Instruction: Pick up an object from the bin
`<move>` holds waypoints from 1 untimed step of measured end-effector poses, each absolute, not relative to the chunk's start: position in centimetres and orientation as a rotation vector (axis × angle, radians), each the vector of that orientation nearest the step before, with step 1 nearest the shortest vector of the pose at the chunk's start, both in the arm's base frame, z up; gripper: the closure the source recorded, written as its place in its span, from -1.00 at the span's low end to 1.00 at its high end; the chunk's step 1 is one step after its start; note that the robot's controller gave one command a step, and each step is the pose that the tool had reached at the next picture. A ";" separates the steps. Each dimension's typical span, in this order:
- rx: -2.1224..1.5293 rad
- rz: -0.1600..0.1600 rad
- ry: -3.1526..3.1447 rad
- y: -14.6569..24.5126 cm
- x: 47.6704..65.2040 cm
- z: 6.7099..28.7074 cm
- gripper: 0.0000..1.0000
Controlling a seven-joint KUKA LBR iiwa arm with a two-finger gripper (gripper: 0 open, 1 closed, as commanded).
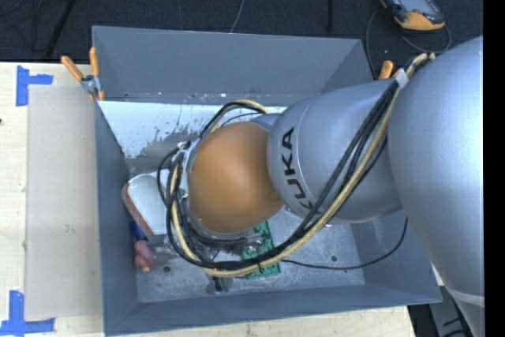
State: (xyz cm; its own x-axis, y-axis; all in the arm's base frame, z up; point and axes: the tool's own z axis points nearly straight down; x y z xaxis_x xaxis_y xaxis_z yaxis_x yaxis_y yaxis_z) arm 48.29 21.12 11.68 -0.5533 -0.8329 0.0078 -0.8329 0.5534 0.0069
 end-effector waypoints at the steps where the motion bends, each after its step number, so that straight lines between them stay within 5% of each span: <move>1: 1.818 -0.002 -2.567 24.3 47.8 16.0 -1.00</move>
Offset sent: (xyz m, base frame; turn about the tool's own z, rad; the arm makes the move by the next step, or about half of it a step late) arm -0.0057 0.0303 0.0429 -0.2506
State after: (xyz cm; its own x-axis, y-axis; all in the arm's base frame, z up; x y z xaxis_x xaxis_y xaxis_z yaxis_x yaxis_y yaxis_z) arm 47.78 24.26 16.01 -0.3318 -0.9434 -0.0037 -0.9434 0.3318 -0.0010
